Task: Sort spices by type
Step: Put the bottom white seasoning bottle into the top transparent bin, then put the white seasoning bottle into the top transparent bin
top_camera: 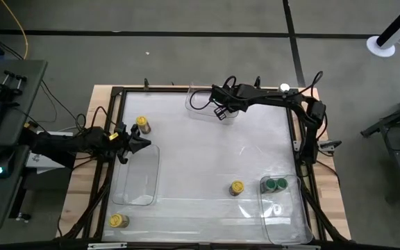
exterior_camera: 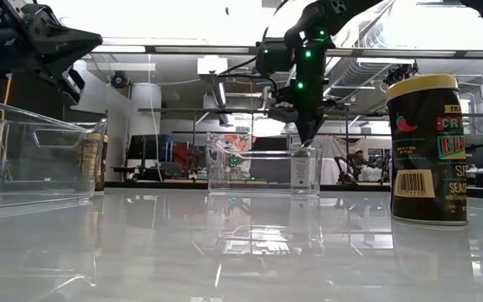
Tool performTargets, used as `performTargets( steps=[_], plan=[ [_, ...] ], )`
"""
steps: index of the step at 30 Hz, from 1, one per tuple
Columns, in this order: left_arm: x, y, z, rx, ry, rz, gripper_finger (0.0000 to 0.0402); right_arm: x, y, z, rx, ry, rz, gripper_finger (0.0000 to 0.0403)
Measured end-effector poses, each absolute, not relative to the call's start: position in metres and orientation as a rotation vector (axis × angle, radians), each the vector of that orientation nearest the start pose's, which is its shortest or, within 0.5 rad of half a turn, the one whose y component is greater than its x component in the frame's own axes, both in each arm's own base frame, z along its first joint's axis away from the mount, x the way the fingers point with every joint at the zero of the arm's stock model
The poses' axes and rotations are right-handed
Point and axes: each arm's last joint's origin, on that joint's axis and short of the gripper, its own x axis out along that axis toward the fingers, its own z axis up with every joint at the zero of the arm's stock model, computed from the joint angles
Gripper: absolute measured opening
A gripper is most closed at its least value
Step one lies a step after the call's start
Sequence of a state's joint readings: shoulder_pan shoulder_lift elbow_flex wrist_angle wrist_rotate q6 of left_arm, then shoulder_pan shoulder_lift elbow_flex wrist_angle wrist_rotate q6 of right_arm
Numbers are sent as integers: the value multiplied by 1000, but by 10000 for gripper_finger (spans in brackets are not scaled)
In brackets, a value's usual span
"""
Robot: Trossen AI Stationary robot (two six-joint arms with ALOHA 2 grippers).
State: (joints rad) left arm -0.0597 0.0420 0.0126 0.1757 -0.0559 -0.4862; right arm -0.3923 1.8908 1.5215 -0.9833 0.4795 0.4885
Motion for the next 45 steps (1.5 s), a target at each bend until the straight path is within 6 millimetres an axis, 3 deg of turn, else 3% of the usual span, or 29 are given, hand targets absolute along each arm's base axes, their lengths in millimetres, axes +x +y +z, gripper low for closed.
performTargets(
  steps=[5, 11, 15, 18, 22, 26, 33, 37, 45],
  plan=[
    [98, -4, 181, -494, -142, -39, 1, 342, -151, 234, 335, 1206, -987, 0],
    [98, -4, 181, -494, -142, -39, 1, 335, -119, 269, 280, 1177, -950, 0],
    [98, -4, 182, -494, -143, -39, 1, 302, -102, 279, 238, 1179, -1083, 0],
    [98, -4, 181, -494, -143, -40, 1, 260, -95, 275, 321, 1149, -1187, 0],
    [98, -4, 181, -494, -142, -40, 1, 213, -101, 271, 492, 907, -1301, 0],
    [98, -4, 181, -494, -142, -39, 1, 189, -120, 268, 551, 660, -1405, 0],
    [98, -4, 182, -494, -142, -39, 1, 161, -155, 254, 510, 693, -1565, 6],
    [98, -4, 181, -494, -142, -40, 1, 150, -167, 250, 543, 704, -1581, 54],
    [98, -4, 181, -494, -142, -40, 1, 138, -183, 251, 554, 678, -1618, 216]
  ],
)
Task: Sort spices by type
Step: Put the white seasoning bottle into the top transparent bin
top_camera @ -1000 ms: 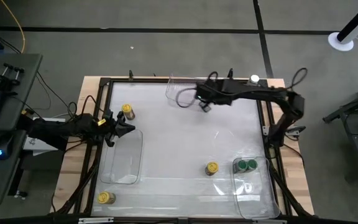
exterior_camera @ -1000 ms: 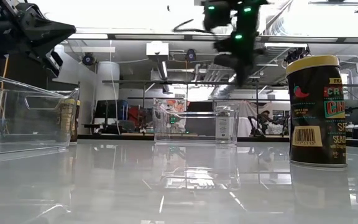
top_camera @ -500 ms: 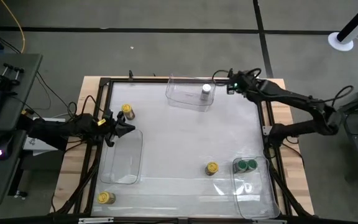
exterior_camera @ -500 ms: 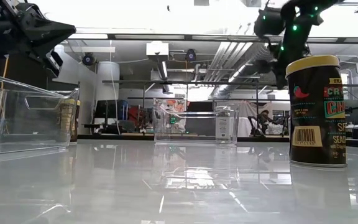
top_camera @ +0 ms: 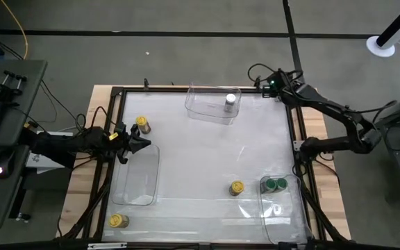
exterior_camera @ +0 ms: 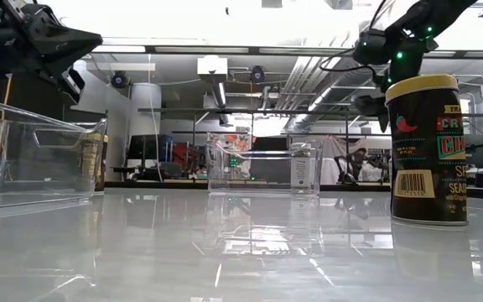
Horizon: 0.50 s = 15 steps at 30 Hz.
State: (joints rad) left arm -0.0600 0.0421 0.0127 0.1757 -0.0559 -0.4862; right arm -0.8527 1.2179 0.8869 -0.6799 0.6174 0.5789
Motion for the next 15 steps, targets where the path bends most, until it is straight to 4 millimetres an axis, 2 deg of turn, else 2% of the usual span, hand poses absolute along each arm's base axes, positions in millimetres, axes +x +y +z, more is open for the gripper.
performTargets(
  steps=[3, 6, 13, 15],
  plan=[
    [98, -4, 181, -494, -143, -39, 1, 138, -186, 252, 561, 644, -1634, 270],
    [98, -4, 181, -494, -142, -39, 1, 139, -188, 250, 566, 620, -1657, 305],
    [98, -4, 181, -494, -142, -39, 1, 149, -204, 240, 659, 518, -1777, 318],
    [98, -4, 182, -494, -143, -39, 1, 151, -211, 236, 689, 540, -1795, 319]
  ],
)
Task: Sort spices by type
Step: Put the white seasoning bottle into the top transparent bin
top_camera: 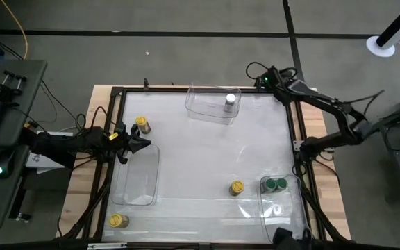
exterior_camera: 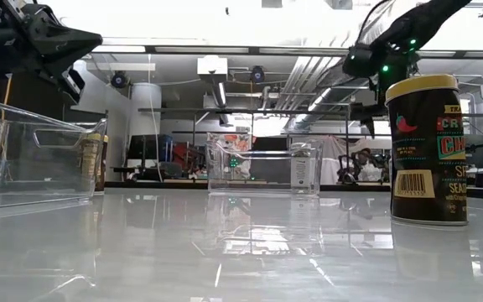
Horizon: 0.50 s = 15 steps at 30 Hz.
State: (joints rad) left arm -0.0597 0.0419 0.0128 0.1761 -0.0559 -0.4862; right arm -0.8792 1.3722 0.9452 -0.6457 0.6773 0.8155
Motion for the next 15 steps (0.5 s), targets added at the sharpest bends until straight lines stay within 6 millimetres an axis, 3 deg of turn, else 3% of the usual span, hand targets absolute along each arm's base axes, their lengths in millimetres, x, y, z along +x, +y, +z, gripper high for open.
performTargets(
  steps=[6, 10, 13, 15],
  plan=[
    [98, -4, 181, -494, -142, -39, 1, 157, -234, 235, 786, 669, -1884, 319],
    [98, -4, 182, -494, -143, -39, 1, 162, -243, 246, 780, 721, -1902, 308],
    [98, -4, 181, -494, -142, -39, 1, 165, -247, 254, 777, 734, -1917, 270],
    [98, -4, 181, -494, -142, -39, 1, 166, -249, 258, 779, 747, -1929, 221]
  ],
)
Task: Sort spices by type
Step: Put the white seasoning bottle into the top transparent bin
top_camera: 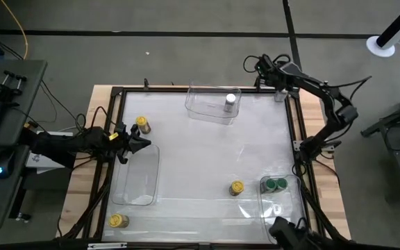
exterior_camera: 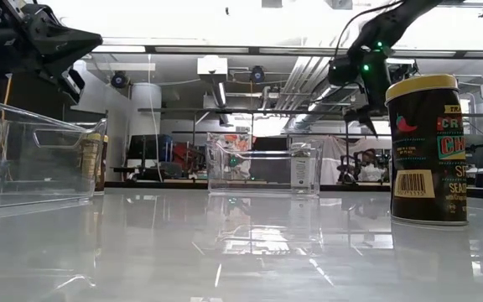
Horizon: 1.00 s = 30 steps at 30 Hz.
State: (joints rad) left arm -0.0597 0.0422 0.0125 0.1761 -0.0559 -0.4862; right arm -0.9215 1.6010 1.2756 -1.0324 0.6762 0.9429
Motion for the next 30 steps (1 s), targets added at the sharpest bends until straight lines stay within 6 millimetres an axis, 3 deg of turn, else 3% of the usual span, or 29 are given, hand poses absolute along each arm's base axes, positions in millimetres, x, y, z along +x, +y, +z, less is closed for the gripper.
performTargets(
  steps=[4, 6, 12, 25, 30],
  plan=[
    [98, -4, 181, -494, -143, -39, 1, 164, -252, 254, 772, 833, -1945, 62],
    [98, -4, 181, -494, -142, -39, 1, 161, -255, 251, 761, 875, -1932, 20],
    [98, -4, 181, -494, -142, -39, 1, 152, -264, 242, 787, 909, -1982, 3],
    [98, -4, 182, -494, -143, -40, 1, 155, -266, 240, 823, 877, -1976, 1],
    [98, -4, 181, -494, -142, -39, 1, 158, -271, 225, 827, 934, -1986, 1]
  ],
)
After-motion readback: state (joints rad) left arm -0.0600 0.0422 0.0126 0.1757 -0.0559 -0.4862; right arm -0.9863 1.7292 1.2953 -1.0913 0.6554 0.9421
